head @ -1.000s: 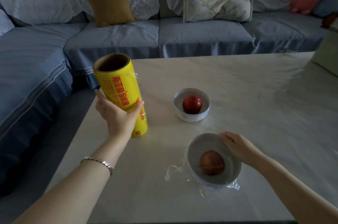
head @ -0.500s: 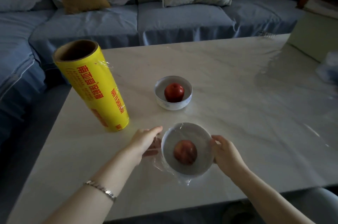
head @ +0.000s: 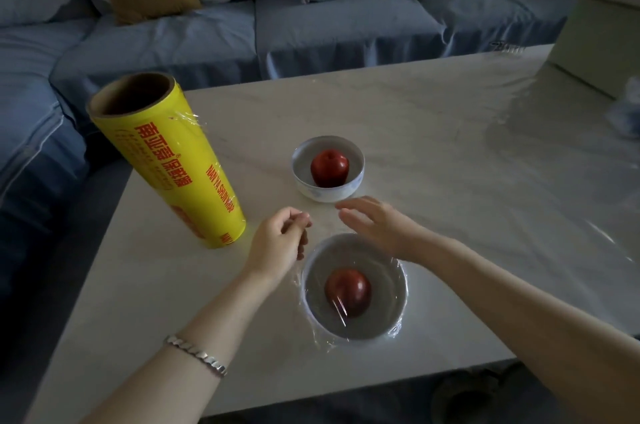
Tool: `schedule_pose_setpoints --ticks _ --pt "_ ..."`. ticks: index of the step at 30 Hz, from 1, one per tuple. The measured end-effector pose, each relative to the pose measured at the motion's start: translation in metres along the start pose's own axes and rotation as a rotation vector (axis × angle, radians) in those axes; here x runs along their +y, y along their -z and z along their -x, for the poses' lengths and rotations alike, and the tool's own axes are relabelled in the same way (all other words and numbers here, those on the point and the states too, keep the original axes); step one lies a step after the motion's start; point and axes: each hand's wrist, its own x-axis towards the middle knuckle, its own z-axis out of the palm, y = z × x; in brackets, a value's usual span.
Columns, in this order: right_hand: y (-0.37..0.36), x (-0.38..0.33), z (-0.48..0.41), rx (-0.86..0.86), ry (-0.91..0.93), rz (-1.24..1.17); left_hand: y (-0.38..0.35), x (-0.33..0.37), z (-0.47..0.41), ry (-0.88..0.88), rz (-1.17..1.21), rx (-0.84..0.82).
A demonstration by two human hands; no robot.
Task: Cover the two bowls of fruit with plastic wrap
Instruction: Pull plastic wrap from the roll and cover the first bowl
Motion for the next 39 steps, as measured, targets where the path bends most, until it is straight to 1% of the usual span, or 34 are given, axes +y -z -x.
schedule_pose_setpoints --ticks 2,3,4,6,9,12,15,17,22,24,26,31,35,39 --pt "-0.004 -0.007 -0.018 -0.191 -0.051 0.026 0.001 0.0 0.004 -0.041 0.035 -0.001" --pt "-0.005 -0.008 -0.024 -0.25 -0.082 0.001 0.002 0.001 0.006 -0.052 0.055 -0.008" --pt "-0.006 -0.007 -0.029 -0.271 -0.094 -0.046 0.002 0.002 0.008 -0.058 0.076 -0.015" --pt "-0.005 -0.004 -0.031 -0.259 -0.067 -0.123 0.003 0.002 0.011 -0.068 0.108 -0.029" --pt "-0.001 0.0 -0.027 -0.24 -0.019 -0.137 0.003 -0.002 0.011 -0.112 0.072 -0.036" --pt "0.004 0.004 -0.02 -0.159 0.052 -0.076 0.001 -0.003 0.013 -0.144 0.081 -0.011" --pt "0.01 0.006 -0.015 -0.083 0.076 -0.032 0.001 -0.001 0.02 -0.172 0.091 -0.017" --pt "0.011 0.008 -0.013 -0.102 0.102 0.007 0.0 0.001 0.023 -0.169 0.109 -0.019" --pt "0.013 0.009 -0.016 -0.108 0.181 0.228 0.003 0.006 0.026 -0.149 0.184 -0.003" --pt "0.017 0.011 -0.017 -0.112 0.178 0.252 0.006 0.006 0.029 -0.147 0.203 -0.013" --pt "0.02 0.015 -0.016 -0.121 0.152 0.218 0.008 0.001 0.029 -0.121 0.213 -0.019" --pt "0.023 0.021 -0.01 -0.05 0.111 0.031 0.009 -0.006 0.021 -0.083 0.183 -0.049" --pt "0.023 0.024 -0.006 0.024 0.142 0.05 0.016 -0.005 0.018 -0.083 0.086 -0.11" --pt "0.019 0.025 -0.002 0.089 0.197 0.088 0.016 -0.014 0.014 -0.233 -0.165 -0.005"
